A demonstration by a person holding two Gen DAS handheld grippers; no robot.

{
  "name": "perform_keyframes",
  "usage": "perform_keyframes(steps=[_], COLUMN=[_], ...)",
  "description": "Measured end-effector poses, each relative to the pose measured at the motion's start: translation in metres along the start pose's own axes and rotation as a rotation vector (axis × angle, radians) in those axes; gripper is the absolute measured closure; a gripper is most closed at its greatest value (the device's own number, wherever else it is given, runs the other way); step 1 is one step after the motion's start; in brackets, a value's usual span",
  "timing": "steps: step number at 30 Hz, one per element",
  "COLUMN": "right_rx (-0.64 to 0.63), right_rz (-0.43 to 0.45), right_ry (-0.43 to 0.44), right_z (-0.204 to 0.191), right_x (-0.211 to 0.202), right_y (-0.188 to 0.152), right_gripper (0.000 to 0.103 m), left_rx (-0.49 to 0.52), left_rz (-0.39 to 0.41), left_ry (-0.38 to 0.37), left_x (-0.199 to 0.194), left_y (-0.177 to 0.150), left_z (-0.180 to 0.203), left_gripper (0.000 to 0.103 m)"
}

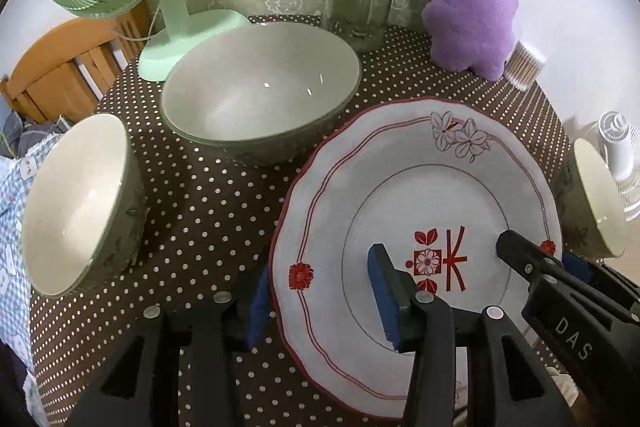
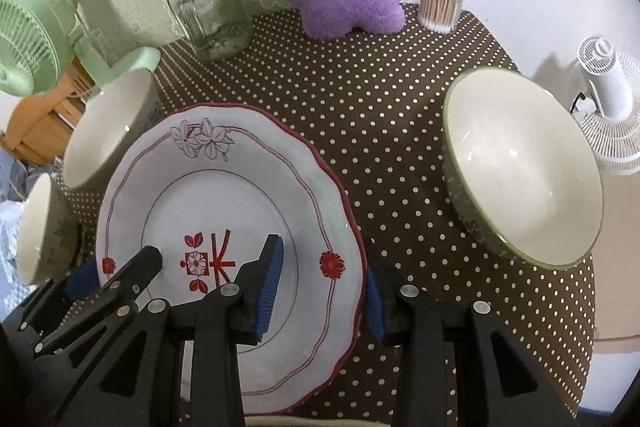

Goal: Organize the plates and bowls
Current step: 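Lift the red-patterned plate onto the flowered plate stack with the left tool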

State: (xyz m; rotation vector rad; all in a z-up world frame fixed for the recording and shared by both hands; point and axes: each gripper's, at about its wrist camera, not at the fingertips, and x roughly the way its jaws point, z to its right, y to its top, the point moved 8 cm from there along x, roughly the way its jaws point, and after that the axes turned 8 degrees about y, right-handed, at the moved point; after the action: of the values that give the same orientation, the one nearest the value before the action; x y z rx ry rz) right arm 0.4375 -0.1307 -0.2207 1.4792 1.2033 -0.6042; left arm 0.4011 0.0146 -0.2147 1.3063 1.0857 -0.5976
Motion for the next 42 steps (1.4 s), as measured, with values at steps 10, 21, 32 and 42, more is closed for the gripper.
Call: perform_keyframes(steps=[10,21,32,42], right_rx=[-0.020,-0.017,-0.014,-0.031], right_rz=[0.045,0.064,0.058,0.041], right_ry=[-0.014,-0.011,-0.012,-0.019], right_z=[-0.005,0.001,0.017,0.034], right_x=[-0.031,-0.062,-0.095,-0.117], right_y=[0.003,-0.018,-0.051,-0.080], right_gripper=[0.062,0.062,0.062,0.062], left_rx=[-0.001,-0.007,-0.004,-0.013], left_rz=[0.006,0.015,0.016,-0.006], left_ry=[0.013,0.005,0.001,-0.008], left_x=[-0.023,-0.051,-0.082,-0.100], left_y=[-0.008,-0.027,-0.059,-0.087], left_z=[0.001,0.008,0.025,0.038], left_gripper=[0.057,0.057,0.057,0.057])
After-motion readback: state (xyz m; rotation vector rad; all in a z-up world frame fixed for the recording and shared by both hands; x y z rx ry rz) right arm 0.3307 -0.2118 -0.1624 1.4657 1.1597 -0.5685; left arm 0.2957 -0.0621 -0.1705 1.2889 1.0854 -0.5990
